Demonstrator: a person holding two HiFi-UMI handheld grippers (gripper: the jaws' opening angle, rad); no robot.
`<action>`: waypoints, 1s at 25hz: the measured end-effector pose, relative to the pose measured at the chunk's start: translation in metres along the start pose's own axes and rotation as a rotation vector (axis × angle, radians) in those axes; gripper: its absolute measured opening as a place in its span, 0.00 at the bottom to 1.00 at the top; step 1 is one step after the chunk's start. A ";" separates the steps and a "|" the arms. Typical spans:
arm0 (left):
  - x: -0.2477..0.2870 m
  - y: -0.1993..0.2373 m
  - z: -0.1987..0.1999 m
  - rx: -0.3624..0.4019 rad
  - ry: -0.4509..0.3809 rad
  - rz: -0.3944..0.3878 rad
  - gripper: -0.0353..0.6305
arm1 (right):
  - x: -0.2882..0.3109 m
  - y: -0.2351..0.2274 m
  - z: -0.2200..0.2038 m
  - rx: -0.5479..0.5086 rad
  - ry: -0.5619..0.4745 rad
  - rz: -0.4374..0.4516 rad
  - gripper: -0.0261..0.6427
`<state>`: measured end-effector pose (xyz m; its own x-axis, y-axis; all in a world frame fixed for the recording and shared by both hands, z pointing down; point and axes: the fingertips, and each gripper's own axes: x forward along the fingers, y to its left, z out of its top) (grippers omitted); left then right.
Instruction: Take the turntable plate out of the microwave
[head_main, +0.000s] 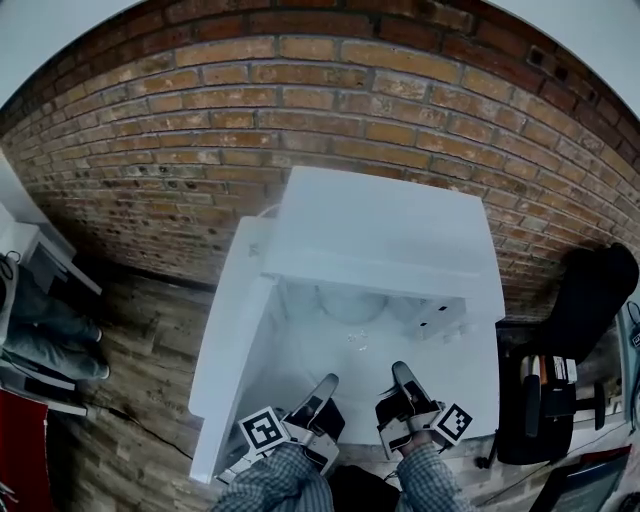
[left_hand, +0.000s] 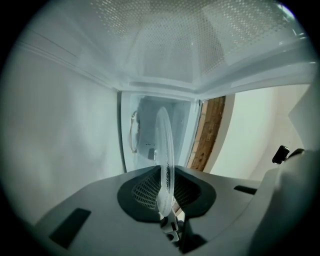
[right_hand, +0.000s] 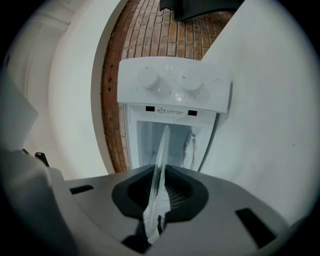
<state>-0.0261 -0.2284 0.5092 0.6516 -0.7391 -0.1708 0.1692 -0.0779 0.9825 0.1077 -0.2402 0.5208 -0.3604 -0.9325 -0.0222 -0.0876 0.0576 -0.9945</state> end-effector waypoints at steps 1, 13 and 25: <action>-0.005 -0.001 -0.004 -0.001 -0.005 -0.004 0.13 | -0.005 0.001 -0.002 -0.006 0.003 0.000 0.10; -0.067 -0.025 -0.078 0.020 -0.057 -0.064 0.13 | -0.093 0.029 -0.024 -0.024 0.033 0.043 0.10; -0.108 -0.064 -0.144 0.021 -0.059 -0.081 0.13 | -0.173 0.070 -0.032 -0.026 0.011 0.060 0.10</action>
<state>-0.0012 -0.0473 0.4545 0.5914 -0.7680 -0.2456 0.2038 -0.1523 0.9671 0.1338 -0.0634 0.4581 -0.3763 -0.9230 -0.0801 -0.0901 0.1225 -0.9884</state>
